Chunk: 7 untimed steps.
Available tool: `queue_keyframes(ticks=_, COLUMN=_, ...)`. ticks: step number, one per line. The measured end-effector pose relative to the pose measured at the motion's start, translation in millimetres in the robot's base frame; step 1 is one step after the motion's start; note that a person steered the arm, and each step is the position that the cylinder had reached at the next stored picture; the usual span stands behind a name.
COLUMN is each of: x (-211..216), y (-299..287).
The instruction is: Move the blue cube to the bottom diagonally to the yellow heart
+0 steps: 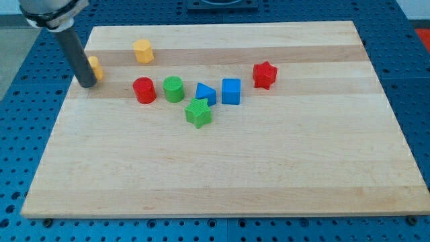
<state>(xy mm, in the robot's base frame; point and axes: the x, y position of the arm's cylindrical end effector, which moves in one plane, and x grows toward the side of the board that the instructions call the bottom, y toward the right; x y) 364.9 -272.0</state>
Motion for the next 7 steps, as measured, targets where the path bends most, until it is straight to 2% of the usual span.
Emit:
queue_keyframes(ticks=1, x=-22, y=-8)
queue_keyframes(ticks=3, x=-102, y=42)
queue_keyframes(ticks=5, x=-113, y=75)
queue_keyframes(ticks=6, x=-104, y=78)
queue_keyframes(ticks=7, x=-67, y=125)
